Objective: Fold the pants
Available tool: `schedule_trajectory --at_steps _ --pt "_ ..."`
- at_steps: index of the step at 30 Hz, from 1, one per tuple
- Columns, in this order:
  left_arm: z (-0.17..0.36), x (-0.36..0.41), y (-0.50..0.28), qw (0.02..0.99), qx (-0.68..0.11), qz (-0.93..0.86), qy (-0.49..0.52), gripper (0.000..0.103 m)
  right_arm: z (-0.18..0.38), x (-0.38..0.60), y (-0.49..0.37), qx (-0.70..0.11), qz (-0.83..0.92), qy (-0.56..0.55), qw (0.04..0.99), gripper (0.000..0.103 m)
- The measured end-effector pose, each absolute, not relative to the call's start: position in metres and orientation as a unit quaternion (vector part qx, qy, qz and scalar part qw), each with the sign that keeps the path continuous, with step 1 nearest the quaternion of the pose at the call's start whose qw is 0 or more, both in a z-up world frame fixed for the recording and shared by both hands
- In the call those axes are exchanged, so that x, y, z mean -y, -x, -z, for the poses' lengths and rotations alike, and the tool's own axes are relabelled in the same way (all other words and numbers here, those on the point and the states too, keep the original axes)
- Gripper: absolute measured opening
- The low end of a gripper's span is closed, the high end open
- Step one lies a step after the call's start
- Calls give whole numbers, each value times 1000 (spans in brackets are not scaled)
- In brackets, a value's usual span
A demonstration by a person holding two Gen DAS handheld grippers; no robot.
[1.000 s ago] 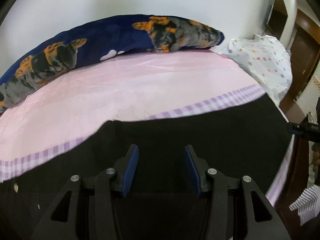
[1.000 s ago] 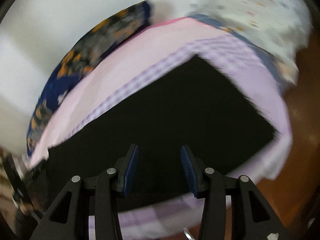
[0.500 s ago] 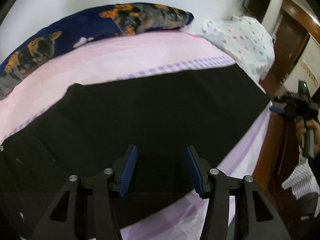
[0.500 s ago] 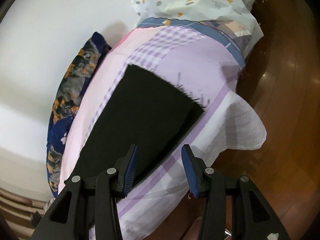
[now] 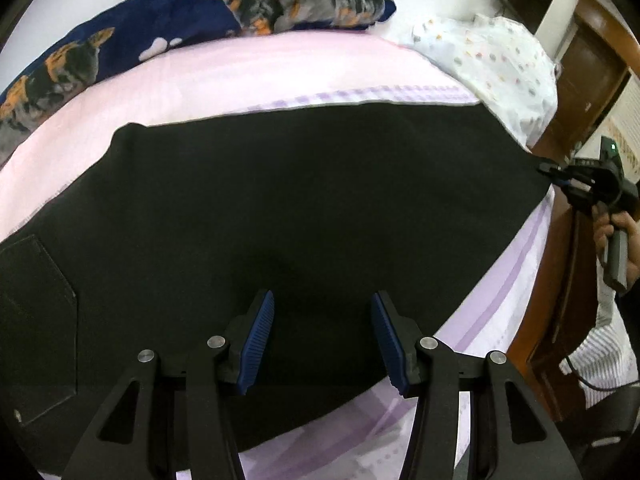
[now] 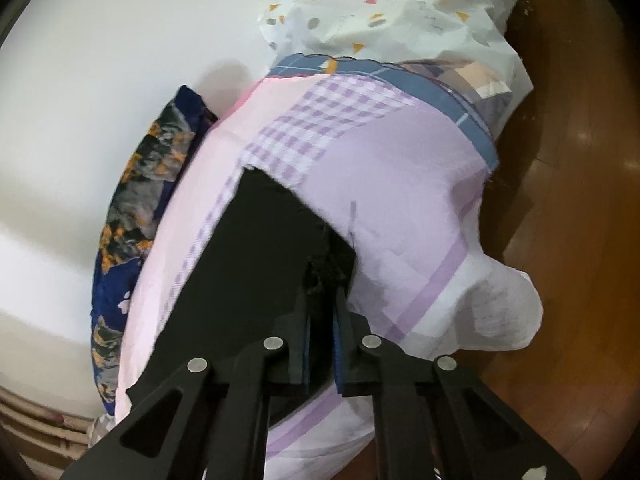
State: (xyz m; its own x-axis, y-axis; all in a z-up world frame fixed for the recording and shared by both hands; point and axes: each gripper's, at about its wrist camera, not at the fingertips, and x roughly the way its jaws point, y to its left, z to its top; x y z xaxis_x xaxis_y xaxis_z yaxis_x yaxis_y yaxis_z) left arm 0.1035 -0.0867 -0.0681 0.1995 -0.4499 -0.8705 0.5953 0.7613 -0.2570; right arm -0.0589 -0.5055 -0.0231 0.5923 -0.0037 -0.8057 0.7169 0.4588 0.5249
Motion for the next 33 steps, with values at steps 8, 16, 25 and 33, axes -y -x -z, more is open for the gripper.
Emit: schedule_trajectory --at_steps 8,16,25,33 --pt "52 58 -115 793 -523 312 -15 52 -23 448 4 -373 123 -458 797 9" --pt "28 -1 -119 819 -499 279 45 52 -28 321 -81 -431 -41 -420 798 9" --pt "28 -42 -111 824 -498 257 80 53 12 176 -108 -544 -171 -328 753 9" --pt "32 -41 -110 809 -507 278 111 53 31 155 -99 -590 -185 -280 734 31"
